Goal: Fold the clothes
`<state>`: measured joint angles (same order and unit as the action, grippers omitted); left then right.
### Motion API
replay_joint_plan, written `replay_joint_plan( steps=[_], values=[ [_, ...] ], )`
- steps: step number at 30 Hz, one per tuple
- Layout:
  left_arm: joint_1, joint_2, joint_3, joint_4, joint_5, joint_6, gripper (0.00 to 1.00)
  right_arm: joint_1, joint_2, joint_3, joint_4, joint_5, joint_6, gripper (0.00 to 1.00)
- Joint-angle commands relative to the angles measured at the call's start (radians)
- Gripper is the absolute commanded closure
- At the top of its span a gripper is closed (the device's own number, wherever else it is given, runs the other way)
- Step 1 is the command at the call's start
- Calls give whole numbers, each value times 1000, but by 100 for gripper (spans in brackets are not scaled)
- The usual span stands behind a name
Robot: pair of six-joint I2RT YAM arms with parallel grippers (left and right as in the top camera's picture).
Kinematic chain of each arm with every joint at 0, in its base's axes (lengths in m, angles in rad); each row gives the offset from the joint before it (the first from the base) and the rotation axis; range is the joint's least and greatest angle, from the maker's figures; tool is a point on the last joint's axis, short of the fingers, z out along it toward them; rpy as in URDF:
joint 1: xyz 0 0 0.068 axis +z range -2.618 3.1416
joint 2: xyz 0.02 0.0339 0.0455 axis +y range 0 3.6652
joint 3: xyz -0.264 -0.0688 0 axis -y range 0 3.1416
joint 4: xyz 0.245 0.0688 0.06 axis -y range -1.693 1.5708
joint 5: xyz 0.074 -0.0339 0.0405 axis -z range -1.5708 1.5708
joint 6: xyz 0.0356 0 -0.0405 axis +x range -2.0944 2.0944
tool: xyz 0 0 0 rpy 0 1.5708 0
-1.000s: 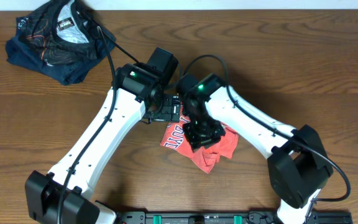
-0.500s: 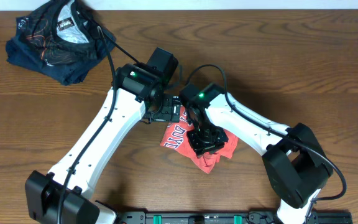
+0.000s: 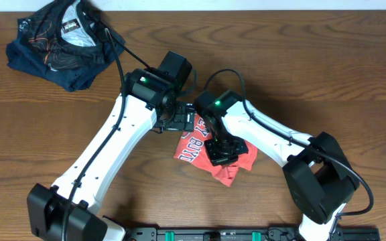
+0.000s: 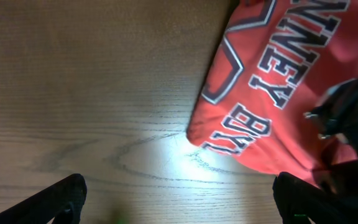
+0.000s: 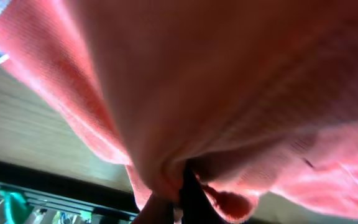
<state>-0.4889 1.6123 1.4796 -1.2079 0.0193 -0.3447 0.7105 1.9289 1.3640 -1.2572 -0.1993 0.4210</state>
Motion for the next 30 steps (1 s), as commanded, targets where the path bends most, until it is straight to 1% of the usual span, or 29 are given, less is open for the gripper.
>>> replay_joint_plan(
  steps=[1, 5, 7, 8, 11, 14, 16, 20, 22, 24, 28, 30],
  values=[
    [23, 2, -5, -8, -10, -8, 3, -42, -27, 19, -29, 71, 31, 96],
    [47, 2, -5, -12, -10, -9, 3, -70, -51, 30, -60, 90, 32, 88],
    [58, 2, -5, -11, -10, -8, 3, -81, -66, 30, -74, 99, 31, 76],
    [64, 2, -5, -11, -10, -8, 3, -86, -73, 30, -82, 100, 31, 72],
    [74, 2, -5, -11, -10, -8, 3, -98, -82, 30, -118, 152, 49, 69],
    [81, 2, -5, -11, -10, -8, 3, -112, -82, 30, -143, 218, 117, 72],
    [81, 2, -5, -11, -11, -8, 3, -122, -89, 30, -127, 217, 125, 75],
    [81, 2, -5, -11, -34, -11, 3, -138, -114, 30, -22, 150, 115, 75],
    [84, 2, -5, -11, -66, -26, 3, -153, -123, 30, 60, 84, 67, 74],
    [95, 2, -5, -12, -68, -28, 3, -168, -122, 30, 119, 34, 41, 73],
    [145, 2, -5, -30, -69, -28, 3, -200, -111, 29, 204, -96, -38, 85],
    [186, 2, -5, -42, -69, -28, 3, -212, -108, 28, 214, -126, -45, 91]
  ],
)
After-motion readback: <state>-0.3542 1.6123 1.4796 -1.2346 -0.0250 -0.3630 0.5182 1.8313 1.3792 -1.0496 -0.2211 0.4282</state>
